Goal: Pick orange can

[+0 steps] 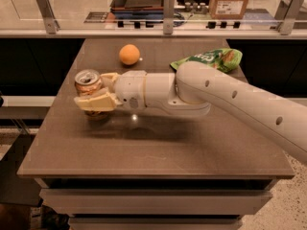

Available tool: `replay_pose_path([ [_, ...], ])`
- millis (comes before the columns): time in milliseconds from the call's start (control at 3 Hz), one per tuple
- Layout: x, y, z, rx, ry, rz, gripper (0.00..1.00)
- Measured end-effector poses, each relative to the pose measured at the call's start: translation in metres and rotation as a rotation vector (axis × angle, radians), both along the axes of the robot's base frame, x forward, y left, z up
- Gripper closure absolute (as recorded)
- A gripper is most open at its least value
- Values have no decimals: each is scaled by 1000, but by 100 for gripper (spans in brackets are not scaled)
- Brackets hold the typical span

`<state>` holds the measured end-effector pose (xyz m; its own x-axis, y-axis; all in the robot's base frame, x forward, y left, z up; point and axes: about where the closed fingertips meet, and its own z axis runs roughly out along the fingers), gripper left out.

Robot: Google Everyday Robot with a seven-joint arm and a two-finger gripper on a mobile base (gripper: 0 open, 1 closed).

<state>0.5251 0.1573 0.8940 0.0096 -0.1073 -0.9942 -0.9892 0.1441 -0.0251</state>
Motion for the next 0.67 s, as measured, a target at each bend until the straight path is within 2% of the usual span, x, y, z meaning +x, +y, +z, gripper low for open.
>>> replay_pose_path([
  [333,10,-5,21,-6,-45,6,100],
  [667,10,-5,21,-6,-45,6,100],
])
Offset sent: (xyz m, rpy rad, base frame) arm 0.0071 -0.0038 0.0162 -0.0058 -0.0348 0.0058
